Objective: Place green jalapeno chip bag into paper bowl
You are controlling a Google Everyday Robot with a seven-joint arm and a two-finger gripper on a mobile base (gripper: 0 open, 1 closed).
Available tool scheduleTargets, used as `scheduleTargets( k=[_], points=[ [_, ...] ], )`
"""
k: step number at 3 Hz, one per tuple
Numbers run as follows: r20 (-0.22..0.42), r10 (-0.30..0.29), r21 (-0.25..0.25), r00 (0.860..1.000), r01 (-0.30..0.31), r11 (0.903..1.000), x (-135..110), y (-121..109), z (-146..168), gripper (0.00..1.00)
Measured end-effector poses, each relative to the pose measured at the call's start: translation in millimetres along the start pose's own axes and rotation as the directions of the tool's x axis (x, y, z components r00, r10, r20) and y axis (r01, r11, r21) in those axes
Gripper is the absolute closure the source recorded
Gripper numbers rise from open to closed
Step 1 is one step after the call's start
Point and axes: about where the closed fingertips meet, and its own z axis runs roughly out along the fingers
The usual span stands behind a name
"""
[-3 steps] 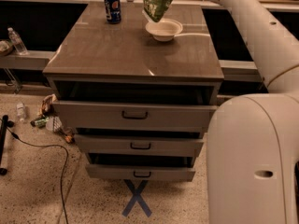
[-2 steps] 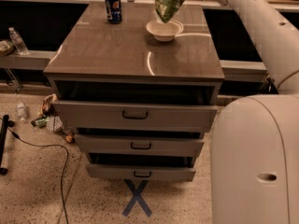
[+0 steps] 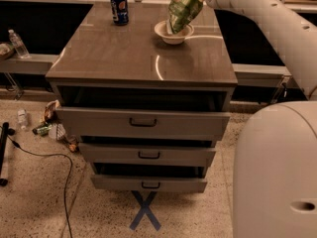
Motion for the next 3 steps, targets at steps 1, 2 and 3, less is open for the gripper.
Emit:
scheduleTargets(
  k=[1, 2, 3],
  points=[
    [-0.032, 0.013, -0.012, 0.999, -0.014, 0.9998, 16.3, 12.4, -1.6, 1.0],
    [-0.05, 0.013, -0.029, 0.999, -0.015, 0.9995, 25.2, 24.5, -1.6, 1.0],
    [-0.055, 0.02, -0.028, 0.998, -0.022, 0.9994, 28.0, 34.5, -5.9, 0.83]
  ],
)
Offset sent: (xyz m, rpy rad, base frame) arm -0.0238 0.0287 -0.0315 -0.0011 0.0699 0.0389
